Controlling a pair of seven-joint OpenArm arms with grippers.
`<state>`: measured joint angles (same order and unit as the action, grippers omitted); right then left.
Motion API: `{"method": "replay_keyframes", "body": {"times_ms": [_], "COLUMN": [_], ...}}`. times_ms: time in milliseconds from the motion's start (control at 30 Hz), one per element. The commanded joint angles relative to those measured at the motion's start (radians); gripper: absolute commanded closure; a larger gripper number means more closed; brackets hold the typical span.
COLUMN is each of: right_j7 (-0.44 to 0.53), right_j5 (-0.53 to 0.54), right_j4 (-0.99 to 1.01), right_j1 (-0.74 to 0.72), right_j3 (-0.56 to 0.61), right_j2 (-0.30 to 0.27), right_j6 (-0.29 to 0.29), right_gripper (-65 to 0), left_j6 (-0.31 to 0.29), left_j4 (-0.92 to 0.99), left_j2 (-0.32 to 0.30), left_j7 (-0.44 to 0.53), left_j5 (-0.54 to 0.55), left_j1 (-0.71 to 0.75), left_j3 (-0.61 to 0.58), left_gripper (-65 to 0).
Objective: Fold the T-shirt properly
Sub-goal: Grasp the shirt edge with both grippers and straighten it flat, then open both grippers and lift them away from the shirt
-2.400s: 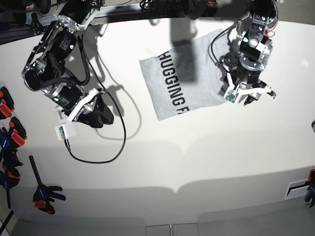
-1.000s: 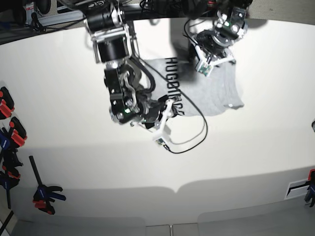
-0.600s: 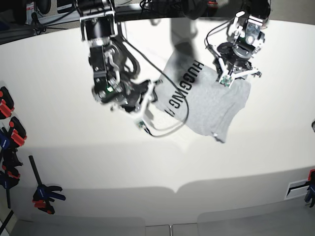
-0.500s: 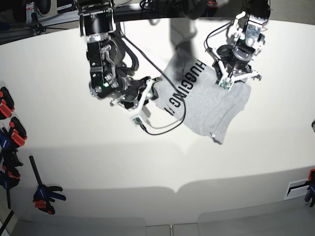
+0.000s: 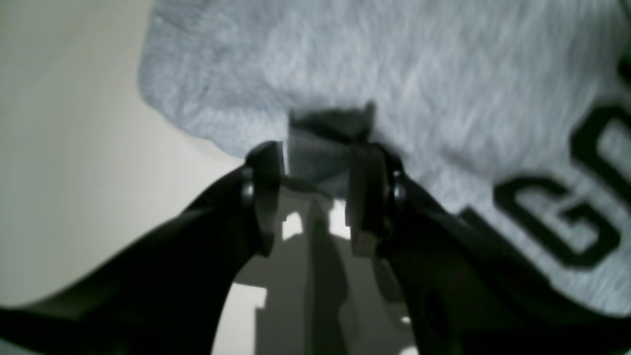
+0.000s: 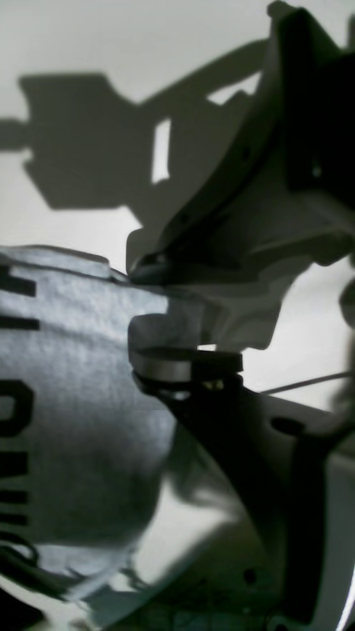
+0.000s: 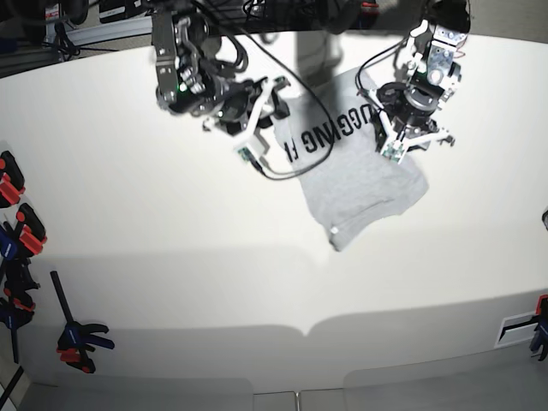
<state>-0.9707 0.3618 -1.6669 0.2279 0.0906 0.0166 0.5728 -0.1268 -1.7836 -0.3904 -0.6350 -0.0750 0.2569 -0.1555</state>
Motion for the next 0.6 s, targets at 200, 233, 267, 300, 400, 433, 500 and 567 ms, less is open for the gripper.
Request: {"method": "replay_keyframes", "body": {"times_ms": [200,233,267,300,400,433,500,567], "right_j7": [0.008,0.000,-0.010,-0.024,-0.057,-0.060,-0.059,-0.060], "right_j5": [0.071,0.087,0.109,0.133,0.166,0.166,0.166,0.165], "right_j4": [-0.028,-0.028,-0.028,-0.028,-0.028,-0.028,-0.029,-0.042], "right_j1": [0.028,0.027,0.028,0.028,0.028,0.028,0.027,0.029], "right_j3": [0.002,0.003,0.006,0.013,0.054,0.064,0.070,0.066], "right_j2": [0.008,0.008,0.008,0.008,0.008,0.008,0.008,0.006], "right_j6": [0.043,0.056,0.071,0.085,0.093,0.093,0.093,0.093], "right_gripper": [-21.0,-21.0,-21.0,-21.0,-21.0,-21.0,-21.0,-21.0], "left_j6": [0.011,0.011,0.011,0.011,0.011,0.011,0.011,0.046], "left_j4": [-0.014,-0.014,-0.014,-0.015,-0.015,-0.015,-0.015,-0.026], "left_j2": [-0.006,-0.006,-0.006,-0.006,-0.006,-0.007,-0.007,-0.013], "left_j7": [0.030,0.030,0.030,0.030,0.021,0.010,-0.002,0.001], "left_j5": [-0.004,-0.004,-0.004,-0.004,-0.004,-0.006,-0.034,-0.056], "left_j1": [-0.082,-0.090,-0.095,-0.097,-0.095,-0.094,-0.093,-0.091], "left_j3": [0.005,0.005,0.005,0.005,0.005,0.005,0.005,0.005], "left_gripper": [-21.5,-21.5,-21.5,-21.5,-21.5,-21.5,-21.5,-21.5]}}
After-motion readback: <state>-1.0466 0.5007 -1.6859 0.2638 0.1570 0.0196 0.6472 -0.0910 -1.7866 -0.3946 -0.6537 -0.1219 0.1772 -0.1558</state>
